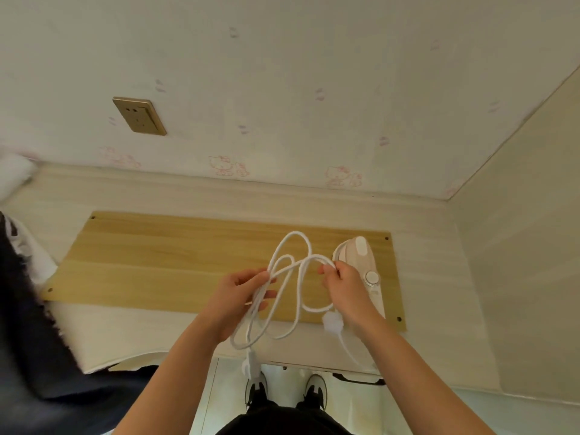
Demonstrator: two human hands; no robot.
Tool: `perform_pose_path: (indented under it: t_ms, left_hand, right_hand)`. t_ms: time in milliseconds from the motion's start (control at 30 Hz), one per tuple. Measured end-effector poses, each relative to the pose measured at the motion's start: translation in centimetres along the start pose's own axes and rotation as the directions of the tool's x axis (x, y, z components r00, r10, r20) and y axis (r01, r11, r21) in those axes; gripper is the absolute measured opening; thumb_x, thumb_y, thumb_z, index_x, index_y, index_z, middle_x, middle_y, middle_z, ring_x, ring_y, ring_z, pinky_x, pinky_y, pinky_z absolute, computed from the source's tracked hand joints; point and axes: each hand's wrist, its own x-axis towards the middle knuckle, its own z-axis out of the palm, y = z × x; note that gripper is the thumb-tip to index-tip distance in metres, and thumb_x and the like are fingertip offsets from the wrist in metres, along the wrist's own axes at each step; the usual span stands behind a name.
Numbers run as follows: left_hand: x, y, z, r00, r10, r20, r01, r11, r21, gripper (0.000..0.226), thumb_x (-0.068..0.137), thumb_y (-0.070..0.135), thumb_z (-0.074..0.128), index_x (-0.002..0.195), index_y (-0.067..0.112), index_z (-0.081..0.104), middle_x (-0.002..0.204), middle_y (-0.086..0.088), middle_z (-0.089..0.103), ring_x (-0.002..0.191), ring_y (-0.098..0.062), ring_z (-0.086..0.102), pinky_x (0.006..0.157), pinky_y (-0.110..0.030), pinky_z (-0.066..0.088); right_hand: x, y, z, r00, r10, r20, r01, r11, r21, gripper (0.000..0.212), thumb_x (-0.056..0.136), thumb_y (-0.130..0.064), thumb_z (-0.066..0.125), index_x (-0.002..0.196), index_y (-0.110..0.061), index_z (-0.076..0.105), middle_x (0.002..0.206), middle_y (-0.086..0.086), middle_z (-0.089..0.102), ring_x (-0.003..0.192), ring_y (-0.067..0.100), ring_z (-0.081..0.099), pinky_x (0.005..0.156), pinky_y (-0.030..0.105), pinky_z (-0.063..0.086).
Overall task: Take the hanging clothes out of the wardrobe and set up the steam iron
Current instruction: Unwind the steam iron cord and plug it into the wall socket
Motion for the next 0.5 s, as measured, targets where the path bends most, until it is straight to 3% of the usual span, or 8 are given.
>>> perform_pose_path:
  t_ms: [133, 300, 433, 500]
  left_hand:
    - [-1.1, 1.2, -0.8, 0.996, 0.091, -0.003, -0.09, 0.986, 0.141, 0.02, 0.092, 0.017, 0.061, 0.107, 0.006, 0.068, 0.096, -0.017, 0.073, 0.075, -0.028, 0.07, 0.064, -0.031, 0.056]
    - [-2.4, 2.0, -1.9, 0.985, -0.03, 0.172, -0.002, 0.983, 0.182, 0.043, 0.095, 0.035, 0.053, 0.104, -0.005, 0.066, 0.092, -0.028, 0.07, 0.078, -0.034, 0.068, 0.074, -0.038, 0.057]
    - [-2.8, 1.0, -2.7, 0.991, 0.028, 0.127, -0.072, 0.932, 0.355, 0.051, 0.094, 0.043, 0.052, 0.089, -0.006, 0.068, 0.083, -0.023, 0.071, 0.075, -0.032, 0.068, 0.081, -0.042, 0.057]
    - [-3.1, 0.5, -3.2, 0.99, 0.085, 0.117, -0.124, 0.914, 0.385, 0.055, 0.085, 0.053, 0.056, 0.085, -0.001, 0.068, 0.08, -0.019, 0.07, 0.076, -0.029, 0.068, 0.079, -0.035, 0.056]
  right_hand:
    - [-0.2, 0.8, -0.3, 1.0, -0.013, 0.017, 0.012, 0.996, 0.089, 0.026, 0.1, -0.021, 0.039, 0.089, -0.017, 0.062, 0.065, -0.004, 0.046, 0.055, 0.009, 0.039, 0.055, 0.024, 0.032]
    - [-0.1, 1.1, -0.4, 0.999, 0.049, 0.016, -0.052, 0.972, 0.228, 0.029, 0.101, -0.026, 0.039, 0.082, -0.016, 0.059, 0.061, -0.005, 0.041, 0.053, 0.01, 0.038, 0.055, 0.027, 0.034]
    - [-0.6, 0.7, -0.3, 0.998, 0.048, 0.035, -0.056, 0.959, 0.279, 0.029, 0.102, -0.024, 0.038, 0.081, -0.015, 0.056, 0.059, -0.004, 0.041, 0.051, 0.01, 0.039, 0.053, 0.027, 0.036]
    - [-0.5, 0.5, -0.6, 0.997, 0.074, 0.031, -0.081, 0.93, 0.359, 0.029, 0.102, -0.022, 0.038, 0.081, -0.013, 0.055, 0.061, -0.003, 0.04, 0.052, 0.011, 0.037, 0.051, 0.026, 0.035]
